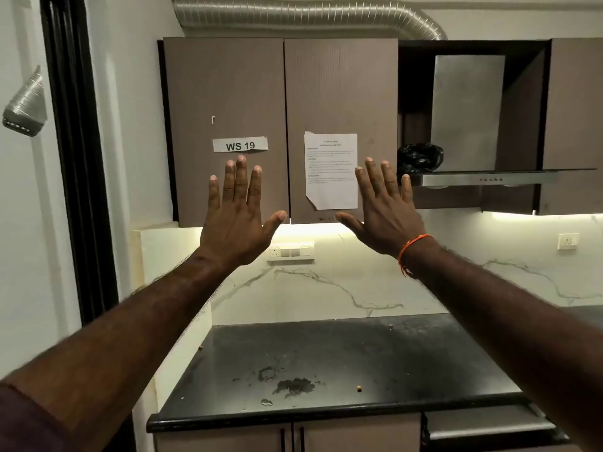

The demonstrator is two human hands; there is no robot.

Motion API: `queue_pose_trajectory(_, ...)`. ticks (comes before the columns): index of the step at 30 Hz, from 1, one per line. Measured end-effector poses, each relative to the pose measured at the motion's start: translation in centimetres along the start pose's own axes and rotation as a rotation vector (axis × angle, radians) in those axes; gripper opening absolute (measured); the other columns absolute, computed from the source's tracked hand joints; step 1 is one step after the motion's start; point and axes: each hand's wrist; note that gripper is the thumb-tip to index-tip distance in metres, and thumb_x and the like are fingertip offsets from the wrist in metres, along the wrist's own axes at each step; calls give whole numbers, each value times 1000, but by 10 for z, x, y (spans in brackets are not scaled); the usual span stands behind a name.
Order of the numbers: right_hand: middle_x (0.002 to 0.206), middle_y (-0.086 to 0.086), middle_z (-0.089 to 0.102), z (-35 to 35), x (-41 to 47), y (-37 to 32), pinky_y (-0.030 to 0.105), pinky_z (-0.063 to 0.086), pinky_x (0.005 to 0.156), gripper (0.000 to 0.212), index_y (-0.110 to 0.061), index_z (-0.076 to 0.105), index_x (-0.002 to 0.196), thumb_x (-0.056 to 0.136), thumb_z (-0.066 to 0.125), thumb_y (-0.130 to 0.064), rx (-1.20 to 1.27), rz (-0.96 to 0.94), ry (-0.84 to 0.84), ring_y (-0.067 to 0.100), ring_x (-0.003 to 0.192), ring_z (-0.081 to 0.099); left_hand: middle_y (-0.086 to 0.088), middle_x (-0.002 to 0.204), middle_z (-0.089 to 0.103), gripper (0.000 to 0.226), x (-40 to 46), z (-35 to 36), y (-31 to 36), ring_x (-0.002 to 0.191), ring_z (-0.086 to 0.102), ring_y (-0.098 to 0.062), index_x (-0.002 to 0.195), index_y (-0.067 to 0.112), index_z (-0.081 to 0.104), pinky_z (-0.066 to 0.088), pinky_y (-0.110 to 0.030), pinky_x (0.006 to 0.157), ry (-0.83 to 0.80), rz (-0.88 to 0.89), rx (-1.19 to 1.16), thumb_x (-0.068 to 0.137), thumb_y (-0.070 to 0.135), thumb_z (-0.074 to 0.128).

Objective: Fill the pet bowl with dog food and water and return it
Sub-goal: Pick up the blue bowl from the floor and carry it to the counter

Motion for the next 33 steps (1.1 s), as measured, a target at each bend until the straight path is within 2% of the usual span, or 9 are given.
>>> queue_pose_trajectory(13,170,9,1,17,-1,-33,61,6,122,95,-16,11,162,93,23,-80,31,-68,75,34,157,0,-15,172,-16,96,-18,-8,-20,160,-15,-32,165,13,-7,2,-61,127,-11,-33,69,97,77,15)
queue_pose_trajectory(18,170,10,3,23,1,-61,59,7,123,95,-16,12,162,93,27,-79,93,-109,86,34,157,2,-14,172,-17,96,-39,-28,-41,160,-15,-30,165,14,-7,-4,-56,128,-14,-105,113,96,77,17)
queue_pose_trajectory(24,170,10,-3,28,1,-118,60,11,124,95,-16,6,162,93,28,-78,215,-199,85,34,157,0,-15,173,-13,96,-80,-59,-74,160,-12,-31,166,13,-3,0,-56,129,-16,-184,202,97,77,20)
queue_pose_trajectory(28,170,11,7,30,0,-171,64,18,120,92,-16,13,160,92,41,-72,307,-252,103,40,155,9,-14,173,-15,96,-114,-85,-102,160,-13,-30,166,14,-5,3,-57,128,-54,-267,285,97,77,18)
queue_pose_trajectory(33,168,12,15,27,-6,-242,62,19,120,91,-15,18,159,91,48,-67,409,-369,145,38,153,16,-15,173,-15,96,-158,-125,-137,160,-13,-32,165,15,-7,3,-60,128,-104,-351,375,97,78,16)
Point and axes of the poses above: each hand's wrist, its own x-axis towards the middle knuckle, its own z-axis out of the palm, y = z × x
